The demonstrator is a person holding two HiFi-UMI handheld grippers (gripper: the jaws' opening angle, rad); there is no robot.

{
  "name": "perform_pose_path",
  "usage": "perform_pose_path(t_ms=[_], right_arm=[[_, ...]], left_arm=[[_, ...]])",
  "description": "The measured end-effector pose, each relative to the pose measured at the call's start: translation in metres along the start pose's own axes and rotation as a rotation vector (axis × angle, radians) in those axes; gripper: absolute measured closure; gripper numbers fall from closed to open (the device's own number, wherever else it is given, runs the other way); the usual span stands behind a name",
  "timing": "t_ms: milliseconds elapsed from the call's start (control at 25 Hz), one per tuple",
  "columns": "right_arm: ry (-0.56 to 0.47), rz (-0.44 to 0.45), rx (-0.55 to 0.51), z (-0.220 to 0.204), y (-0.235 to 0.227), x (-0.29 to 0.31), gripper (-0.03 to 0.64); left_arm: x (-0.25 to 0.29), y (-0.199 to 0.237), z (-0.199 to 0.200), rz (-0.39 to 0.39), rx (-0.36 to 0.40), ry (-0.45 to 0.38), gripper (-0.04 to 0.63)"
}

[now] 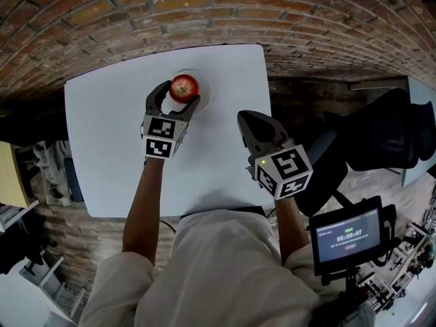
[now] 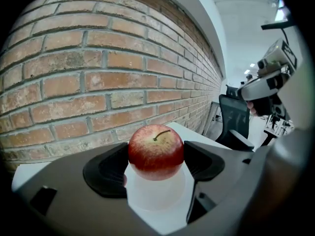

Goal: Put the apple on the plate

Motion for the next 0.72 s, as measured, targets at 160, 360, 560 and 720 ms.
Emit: perform_pose_path(t_ms=[160, 360, 560, 720], right_arm=[[0.006, 0.002, -0.001, -0.001, 0.001, 0.000, 0.614], [0.015, 0.002, 0.000, -0.004, 0.001, 0.001, 0.614], [0.021, 0.002, 0.001, -0.006, 0.001, 0.001, 0.614], [0.031, 0.004, 0.007, -0.010, 0.001, 0.001, 0.614]], left_arm=[[0.005, 0.004, -0.007, 0.002, 0.002, 0.020, 0.233], [0.011, 0.004, -0.012, -0.007, 0.002, 0.032, 0.233], [0.017, 0.007, -0.021, -0.002, -0.008, 0.051, 0.233], [0.020, 0.009, -0.029, 0.004, -0.016, 0.068, 0.233]])
Point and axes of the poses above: the fingertips, and each gripper's own axes: x forward along the fingers, y to its left, z out of its top, the point moved 1 cm from there along -x, backward along the fingers, and after that the axes turned 7 degrees about -x, right-handed, at the moved point
